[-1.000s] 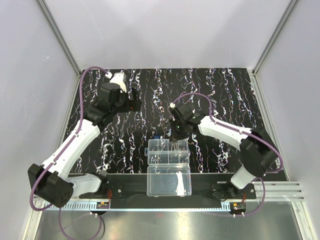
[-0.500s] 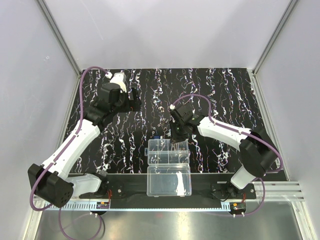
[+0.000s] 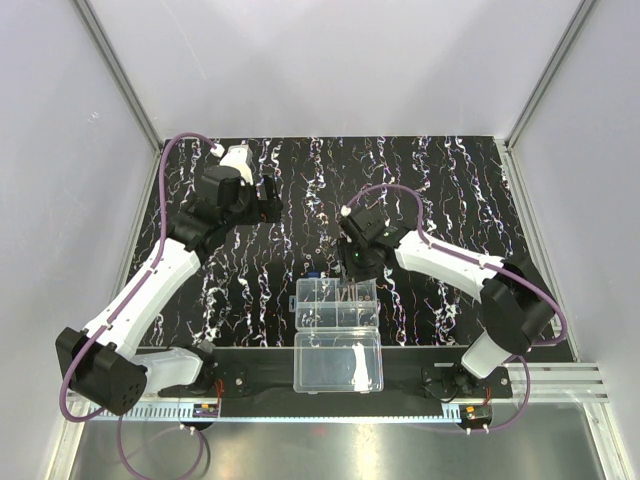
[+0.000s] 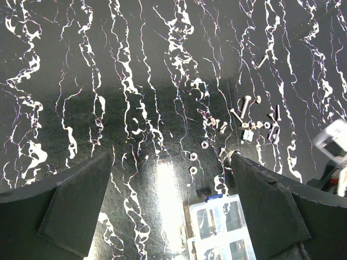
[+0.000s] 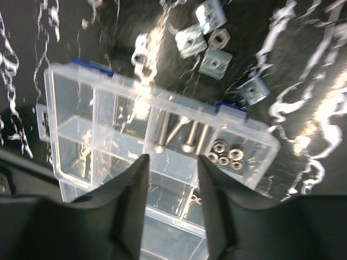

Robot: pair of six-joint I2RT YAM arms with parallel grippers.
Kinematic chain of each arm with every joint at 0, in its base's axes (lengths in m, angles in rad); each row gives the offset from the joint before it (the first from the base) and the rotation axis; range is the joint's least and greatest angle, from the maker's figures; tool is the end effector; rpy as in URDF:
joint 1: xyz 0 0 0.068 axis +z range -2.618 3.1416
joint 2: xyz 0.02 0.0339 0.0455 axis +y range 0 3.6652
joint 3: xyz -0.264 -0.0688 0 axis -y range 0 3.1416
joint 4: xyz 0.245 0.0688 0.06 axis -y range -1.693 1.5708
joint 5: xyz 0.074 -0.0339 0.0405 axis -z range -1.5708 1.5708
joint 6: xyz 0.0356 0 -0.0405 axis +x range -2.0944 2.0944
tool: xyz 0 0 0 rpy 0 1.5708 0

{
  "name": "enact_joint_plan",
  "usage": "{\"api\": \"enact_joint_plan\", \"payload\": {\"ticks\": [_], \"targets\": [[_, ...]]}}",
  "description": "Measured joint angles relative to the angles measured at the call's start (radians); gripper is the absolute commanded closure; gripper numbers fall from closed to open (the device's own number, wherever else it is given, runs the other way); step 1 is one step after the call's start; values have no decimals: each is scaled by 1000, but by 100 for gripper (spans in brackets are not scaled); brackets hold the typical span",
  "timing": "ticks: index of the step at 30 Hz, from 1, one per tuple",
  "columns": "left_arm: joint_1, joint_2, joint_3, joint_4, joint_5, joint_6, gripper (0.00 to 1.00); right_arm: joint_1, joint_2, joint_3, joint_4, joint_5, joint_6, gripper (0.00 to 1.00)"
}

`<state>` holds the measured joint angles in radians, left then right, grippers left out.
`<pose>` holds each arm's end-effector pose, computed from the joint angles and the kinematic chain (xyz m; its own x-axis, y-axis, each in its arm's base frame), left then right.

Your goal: Sort the screws and nuts into containers

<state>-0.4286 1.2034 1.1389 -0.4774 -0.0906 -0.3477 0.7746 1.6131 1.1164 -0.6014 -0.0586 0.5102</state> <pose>0.2445 -0.1082 0.3475 -0.5580 -0.1181 -0.8214 0.1630 0.9549 -0.2480 0.2308 0.2288 0.2157 -0.9056 -0.2041 -0.3718 -0.3152 0.9104 0.2678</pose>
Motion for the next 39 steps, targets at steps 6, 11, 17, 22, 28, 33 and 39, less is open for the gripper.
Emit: {"api": "enact_joint_plan", "payload": {"ticks": [6, 11, 17, 22, 28, 33, 39], "targets": [[0, 0, 0, 0, 0, 0, 1, -39, -10, 130, -52, 140, -11, 44], [0, 0, 0, 0, -7, 1, 1, -219, -6, 234, -39, 199, -10, 43], [0, 0, 0, 0, -19, 2, 1, -302, 140, 370, -35, 273, -20, 46], [0, 0, 0, -1, -27, 5, 1, -289, 304, 461, 3, 222, 8, 49], [0, 0, 0, 0, -38, 8, 1, -261, 444, 502, -1, 230, 38, 50], [0, 0, 0, -1, -42, 9, 1, -229, 472, 518, -17, 255, 46, 52], [0, -16, 0, -1, -46, 11, 1, -217, 508, 554, -17, 273, 48, 54]]}}
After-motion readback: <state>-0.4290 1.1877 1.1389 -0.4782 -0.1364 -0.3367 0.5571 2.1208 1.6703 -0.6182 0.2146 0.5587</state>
